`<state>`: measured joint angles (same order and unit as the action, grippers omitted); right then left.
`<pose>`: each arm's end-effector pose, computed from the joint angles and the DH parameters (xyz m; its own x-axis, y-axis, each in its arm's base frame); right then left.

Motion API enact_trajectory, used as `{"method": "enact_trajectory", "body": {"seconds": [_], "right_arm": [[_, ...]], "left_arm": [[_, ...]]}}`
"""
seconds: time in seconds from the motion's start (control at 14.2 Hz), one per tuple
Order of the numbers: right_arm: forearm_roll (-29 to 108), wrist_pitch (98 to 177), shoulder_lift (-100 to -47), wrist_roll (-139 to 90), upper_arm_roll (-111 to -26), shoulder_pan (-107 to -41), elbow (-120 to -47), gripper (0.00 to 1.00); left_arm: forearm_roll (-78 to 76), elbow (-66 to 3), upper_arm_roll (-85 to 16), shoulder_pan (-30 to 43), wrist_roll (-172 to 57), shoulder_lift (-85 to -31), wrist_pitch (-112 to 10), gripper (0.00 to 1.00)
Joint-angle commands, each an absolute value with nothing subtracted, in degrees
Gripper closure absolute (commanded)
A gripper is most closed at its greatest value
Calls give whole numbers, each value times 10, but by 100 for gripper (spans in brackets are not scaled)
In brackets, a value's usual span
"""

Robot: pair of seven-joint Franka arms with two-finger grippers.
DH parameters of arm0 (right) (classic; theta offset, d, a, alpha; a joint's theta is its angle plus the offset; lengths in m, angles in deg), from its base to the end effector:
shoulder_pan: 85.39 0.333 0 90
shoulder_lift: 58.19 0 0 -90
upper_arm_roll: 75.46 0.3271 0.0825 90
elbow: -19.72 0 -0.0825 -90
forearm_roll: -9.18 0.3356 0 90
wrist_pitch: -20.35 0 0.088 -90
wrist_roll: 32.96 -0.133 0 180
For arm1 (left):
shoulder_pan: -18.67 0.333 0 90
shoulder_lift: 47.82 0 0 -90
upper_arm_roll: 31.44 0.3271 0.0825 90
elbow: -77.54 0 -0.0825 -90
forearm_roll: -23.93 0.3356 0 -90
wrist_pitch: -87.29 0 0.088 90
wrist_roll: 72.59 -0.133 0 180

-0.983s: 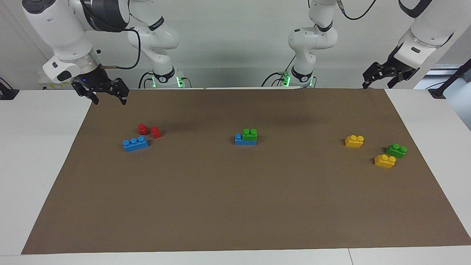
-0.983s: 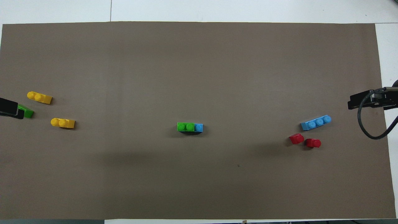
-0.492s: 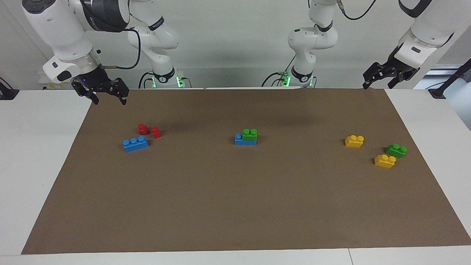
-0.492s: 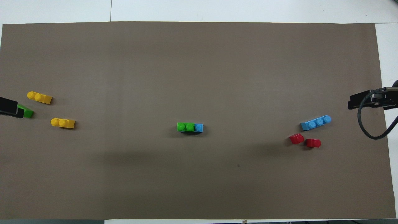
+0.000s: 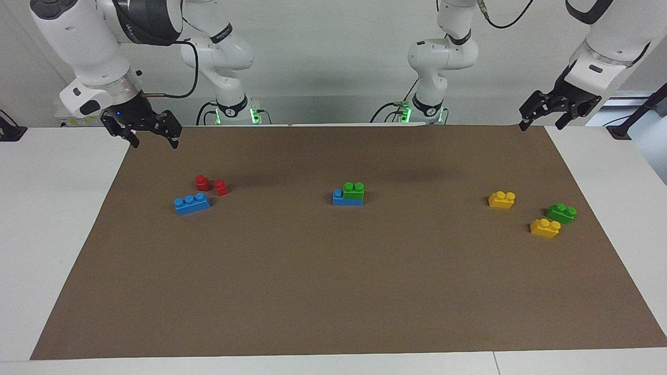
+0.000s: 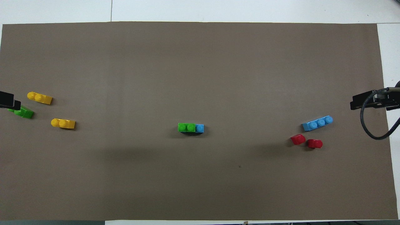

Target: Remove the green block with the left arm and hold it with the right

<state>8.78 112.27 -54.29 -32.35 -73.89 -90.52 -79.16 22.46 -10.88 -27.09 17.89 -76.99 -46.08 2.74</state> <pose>0.4814 -0.0304 0.5805 0.9972 -0.0513 -0.0535 -0.0509 -0.9987 0.0082 0.4850 0.0273 0.6281 0.9992 -0.0171 -0.0350 -0.0160 -0.9994 0.0307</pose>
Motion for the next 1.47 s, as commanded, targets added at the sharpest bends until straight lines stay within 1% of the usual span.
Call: {"method": "enact_trajectory", "body": {"seconds": [0.0, 0.07, 0.21, 0.49, 1.12, 1.26, 1.4], "right_arm": [[75, 1112, -543, -315, -733, -914, -789, 0], [75, 1112, -544, -315, -733, -914, -789, 0], [75, 1112, -543, -315, -733, -914, -789, 0], [75, 1112, -543, -315, -733, -914, -789, 0], [75, 1115, -543, -314, -733, -913, -790, 0], [79, 1131, -544, -326, -733, -913, -789, 0], [82, 1151, -544, -394, -732, -908, -792, 0]], "left_arm": [[225, -117, -271, 186, -776, -457, 0, 0], [225, -121, -271, 187, -777, -455, -1, 0], [224, -151, -269, 195, -779, -441, -6, 0], [225, -153, -269, 211, -779, -440, -36, 0], [226, -157, -269, 202, -788, -439, -33, 0], [250, -156, -272, 197, -843, -440, -28, 0], [262, -155, -272, 187, -865, -440, -19, 0]]}}
